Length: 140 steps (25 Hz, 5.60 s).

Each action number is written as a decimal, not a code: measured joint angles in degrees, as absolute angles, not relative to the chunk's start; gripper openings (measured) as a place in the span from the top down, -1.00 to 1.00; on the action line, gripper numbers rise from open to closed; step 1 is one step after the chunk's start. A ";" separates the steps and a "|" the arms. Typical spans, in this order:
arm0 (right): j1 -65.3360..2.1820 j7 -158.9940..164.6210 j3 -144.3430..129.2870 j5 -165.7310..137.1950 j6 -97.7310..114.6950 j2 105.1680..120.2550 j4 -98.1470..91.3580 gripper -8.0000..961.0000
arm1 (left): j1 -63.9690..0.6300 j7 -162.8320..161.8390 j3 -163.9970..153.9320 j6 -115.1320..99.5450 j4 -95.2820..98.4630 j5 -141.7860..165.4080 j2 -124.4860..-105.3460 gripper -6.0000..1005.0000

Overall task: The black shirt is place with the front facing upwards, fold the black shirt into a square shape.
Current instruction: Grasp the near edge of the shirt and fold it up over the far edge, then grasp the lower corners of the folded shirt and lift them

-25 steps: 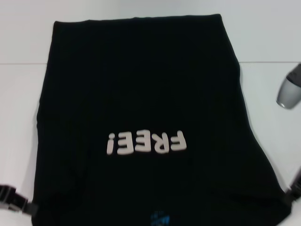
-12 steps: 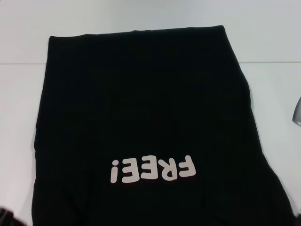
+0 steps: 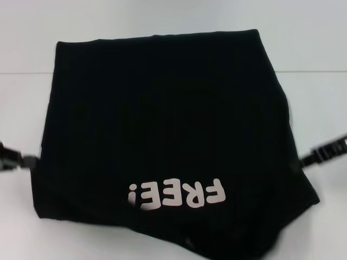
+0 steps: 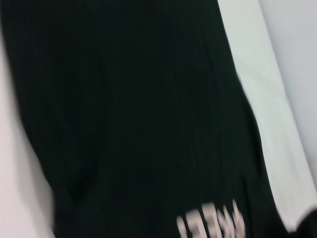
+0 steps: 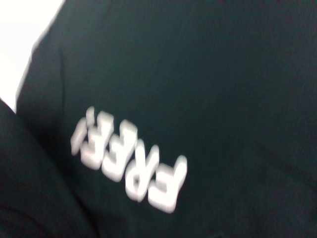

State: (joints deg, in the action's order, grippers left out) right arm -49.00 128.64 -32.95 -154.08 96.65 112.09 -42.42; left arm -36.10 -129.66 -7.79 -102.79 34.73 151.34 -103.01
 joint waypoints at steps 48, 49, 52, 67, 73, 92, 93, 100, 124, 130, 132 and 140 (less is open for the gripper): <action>-43.54 125.51 -33.56 -128.45 50.26 115.79 -30.37 0.94 | -35.77 -127.82 -9.33 -68.04 29.26 134.08 -109.60 0.96; -43.36 125.51 -33.53 -128.38 50.40 115.79 -30.64 0.94 | -35.77 -127.80 -9.58 -68.57 29.27 134.14 -109.58 0.96; -42.45 124.91 -33.04 -127.98 52.03 115.59 -31.53 0.94 | -35.39 -127.44 -10.54 -71.44 29.92 134.04 -109.28 0.95; -32.19 84.74 -33.14 -108.25 80.11 114.66 -33.85 -0.16 | -30.50 -134.22 -17.81 -87.05 34.07 135.96 -103.92 -0.17; -31.75 73.65 -33.40 -113.41 84.80 117.46 -33.52 -0.54 | -31.67 -135.60 -21.63 -85.08 33.89 140.55 -104.87 -0.69; -32.03 71.25 -34.89 -117.69 85.05 119.40 -33.29 -0.94 | -34.77 -136.54 -24.24 -82.08 29.45 140.98 -105.95 -0.76; -32.05 71.24 -34.89 -117.69 85.04 119.41 -33.29 -0.94 | -34.85 -136.78 -24.24 -82.25 29.44 140.98 -105.98 -0.76; -32.05 71.35 -34.90 -117.68 85.02 119.45 -33.33 -0.92 | -34.98 -138.50 -26.72 -82.15 30.76 141.77 -106.19 -0.66; -36.02 107.92 -34.98 -126.53 85.19 113.83 -43.38 -0.86 | -35.85 -140.28 -30.24 -81.42 31.94 142.57 -106.17 0.88; -43.04 133.68 -37.00 -140.06 87.64 108.80 -45.60 -0.84 | -35.94 -140.01 -30.09 -81.61 32.00 142.56 -106.08 0.95; -45.28 139.76 -37.10 -144.97 88.14 108.92 -46.97 -0.84 | -35.95 -139.95 -30.06 -81.62 31.98 142.56 -106.08 0.95; -49.89 146.34 -41.97 -155.98 86.64 111.29 -44.21 -0.81 | -35.95 -139.82 -30.10 -81.80 31.89 142.56 -106.08 0.95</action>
